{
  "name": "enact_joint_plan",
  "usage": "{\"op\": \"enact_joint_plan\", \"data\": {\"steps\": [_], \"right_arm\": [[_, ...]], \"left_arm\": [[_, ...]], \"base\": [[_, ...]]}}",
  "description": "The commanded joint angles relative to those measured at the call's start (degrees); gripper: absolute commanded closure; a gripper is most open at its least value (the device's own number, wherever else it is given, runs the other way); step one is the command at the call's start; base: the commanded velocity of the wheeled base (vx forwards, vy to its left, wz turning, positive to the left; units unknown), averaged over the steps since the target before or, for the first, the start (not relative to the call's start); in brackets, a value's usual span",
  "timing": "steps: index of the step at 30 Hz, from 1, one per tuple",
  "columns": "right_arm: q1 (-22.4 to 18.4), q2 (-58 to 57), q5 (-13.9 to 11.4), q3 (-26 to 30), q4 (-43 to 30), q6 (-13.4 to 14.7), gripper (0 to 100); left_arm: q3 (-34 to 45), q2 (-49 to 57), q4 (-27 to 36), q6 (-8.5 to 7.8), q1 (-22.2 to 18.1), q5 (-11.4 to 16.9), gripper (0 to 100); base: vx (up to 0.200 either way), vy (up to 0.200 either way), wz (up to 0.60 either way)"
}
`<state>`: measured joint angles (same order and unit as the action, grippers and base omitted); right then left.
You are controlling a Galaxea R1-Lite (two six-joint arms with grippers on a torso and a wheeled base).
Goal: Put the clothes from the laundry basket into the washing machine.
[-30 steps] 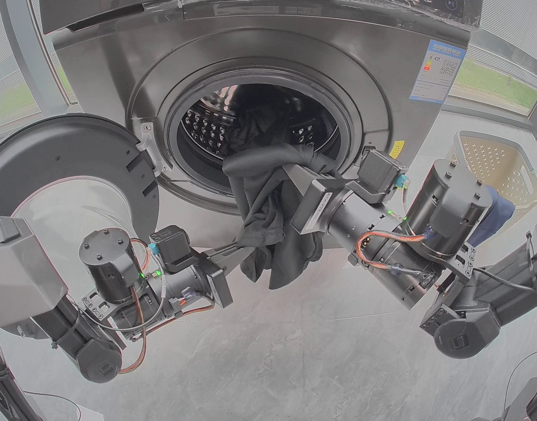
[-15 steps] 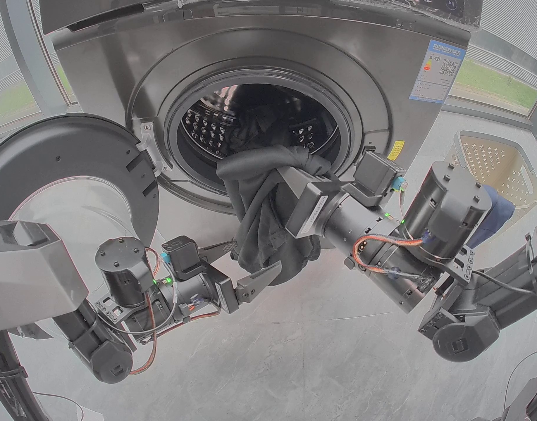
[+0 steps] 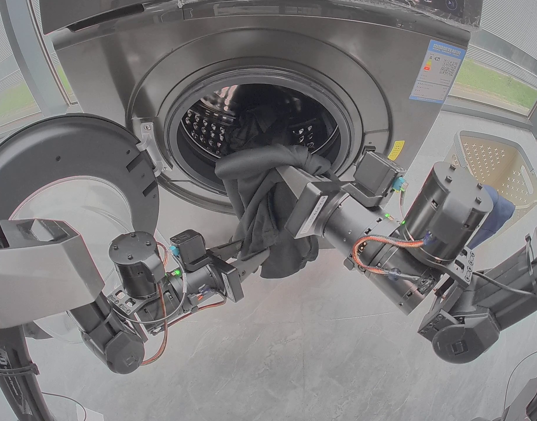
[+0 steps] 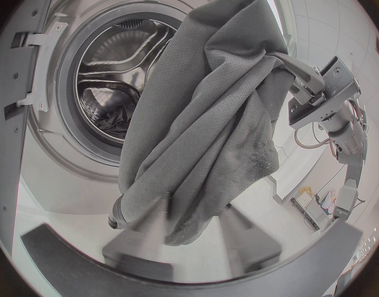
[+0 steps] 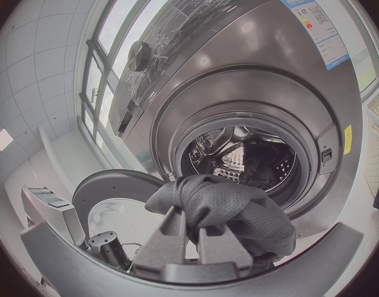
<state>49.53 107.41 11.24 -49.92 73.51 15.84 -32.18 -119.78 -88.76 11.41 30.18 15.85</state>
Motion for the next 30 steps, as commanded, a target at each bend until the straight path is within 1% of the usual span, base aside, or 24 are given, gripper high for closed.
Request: {"op": "enact_joint_plan", "data": {"steps": [1,8,11,15,19,21,25,26,30], "right_arm": [[0.04,-0.01,0.01,0.00,0.06,-0.02,100],[0.04,-0.10,0.01,0.53,0.06,-0.02,100],[-1.01,-0.10,0.01,1.23,0.06,-0.02,100],[-2.33,0.17,0.10,1.49,0.06,-0.10,100],[-3.30,0.69,0.01,1.49,0.06,-0.63,100],[-4.09,0.96,-0.08,1.49,0.06,-1.25,100],[-4.79,1.84,-0.25,1.40,1.11,-1.42,100],[-4.79,1.84,-0.25,1.40,1.11,-1.42,0],[-4.35,2.80,-0.43,1.49,1.55,-1.42,0]], "left_arm": [[-1.22,-0.89,-0.01,0.19,-0.04,-0.12,100],[-2.09,-1.15,-0.01,0.28,0.31,-0.03,100],[-0.78,1.75,-0.01,0.19,1.19,0.06,100],[3.88,7.11,-0.01,0.10,2.34,0.41,100],[8.45,11.94,-0.01,-0.07,2.60,0.68,100],[9.77,14.14,-0.01,-0.07,2.60,0.76,100],[11.70,18.62,0.17,0.10,3.39,1.12,100],[11.70,18.62,0.17,0.10,3.39,1.12,100],[12.67,21.17,0.34,0.28,4.62,1.12,100]], "base": [[0.000,0.000,0.00],[0.000,0.000,0.00],[0.000,0.000,0.00],[0.000,0.000,0.00],[0.000,0.000,0.00],[0.000,0.000,0.00],[0.000,0.000,0.00],[0.000,0.000,0.00],[0.000,0.000,0.00]]}}
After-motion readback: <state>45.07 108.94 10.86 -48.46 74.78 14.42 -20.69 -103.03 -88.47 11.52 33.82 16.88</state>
